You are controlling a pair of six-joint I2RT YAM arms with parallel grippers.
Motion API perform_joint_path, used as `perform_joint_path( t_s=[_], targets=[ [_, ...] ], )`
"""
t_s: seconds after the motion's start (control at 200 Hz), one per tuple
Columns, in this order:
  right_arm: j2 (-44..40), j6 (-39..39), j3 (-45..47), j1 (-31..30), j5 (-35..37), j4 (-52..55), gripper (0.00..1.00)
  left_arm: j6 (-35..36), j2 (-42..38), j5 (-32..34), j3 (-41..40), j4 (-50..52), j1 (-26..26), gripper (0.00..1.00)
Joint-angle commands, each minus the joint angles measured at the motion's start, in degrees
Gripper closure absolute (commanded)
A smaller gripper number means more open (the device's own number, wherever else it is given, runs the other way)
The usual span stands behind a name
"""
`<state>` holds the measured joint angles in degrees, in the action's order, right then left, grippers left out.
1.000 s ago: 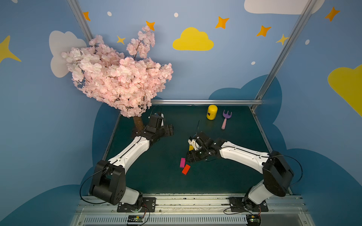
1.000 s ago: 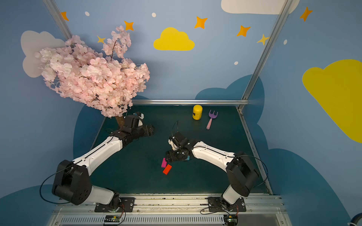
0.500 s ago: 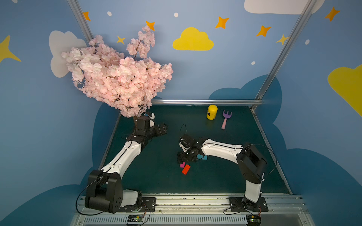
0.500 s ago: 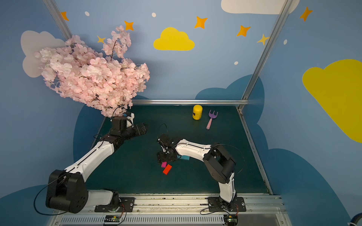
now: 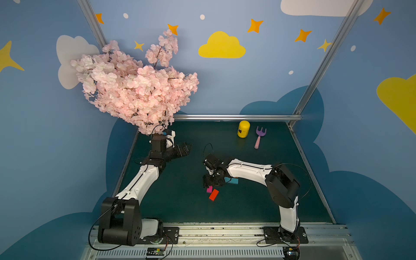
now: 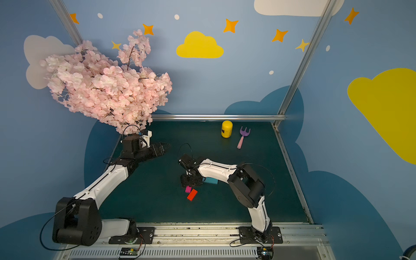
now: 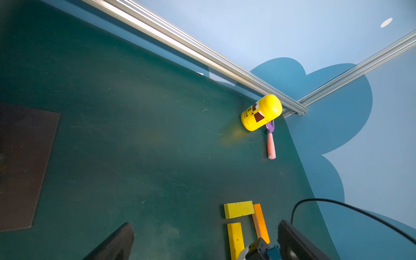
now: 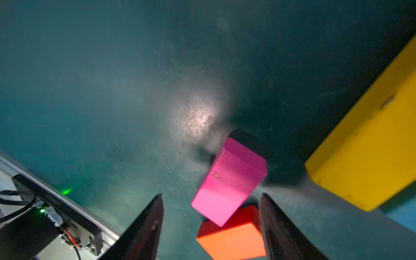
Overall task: Assemble the letter p with building blocks
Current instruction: Assemble the building block at the center of the board.
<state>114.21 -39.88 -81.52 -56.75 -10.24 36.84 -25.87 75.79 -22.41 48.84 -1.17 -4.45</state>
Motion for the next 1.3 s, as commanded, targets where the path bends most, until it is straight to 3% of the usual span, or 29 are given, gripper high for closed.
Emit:
perform_joint_path(
  t_s=[0.0, 0.335, 0.846, 1.296],
  targets=[
    [1.8, -1.2, -2.3, -0.6, 1.2, 3.2, 0.35, 1.2, -1.2, -0.8, -0.3, -0.6, 0.1, 0.0],
    [5.5, -1.7, -6.2, -1.9, 2.0, 6.0, 0.42, 1.3, -1.9, -0.5, -1.7, -0.8, 0.1, 0.0],
    [5.3, -2.1, -3.7, -1.9, 3.1, 6.7, 0.69, 0.7, -2.7, -0.8, -2.8, -1.5, 0.1, 0.0],
    [0.1, -3.9, 3.0, -2.5, 3.4, 7.3, 0.72, 0.8, -2.4, -0.9, -3.2, -1.5, 0.1, 0.0]
  ],
)
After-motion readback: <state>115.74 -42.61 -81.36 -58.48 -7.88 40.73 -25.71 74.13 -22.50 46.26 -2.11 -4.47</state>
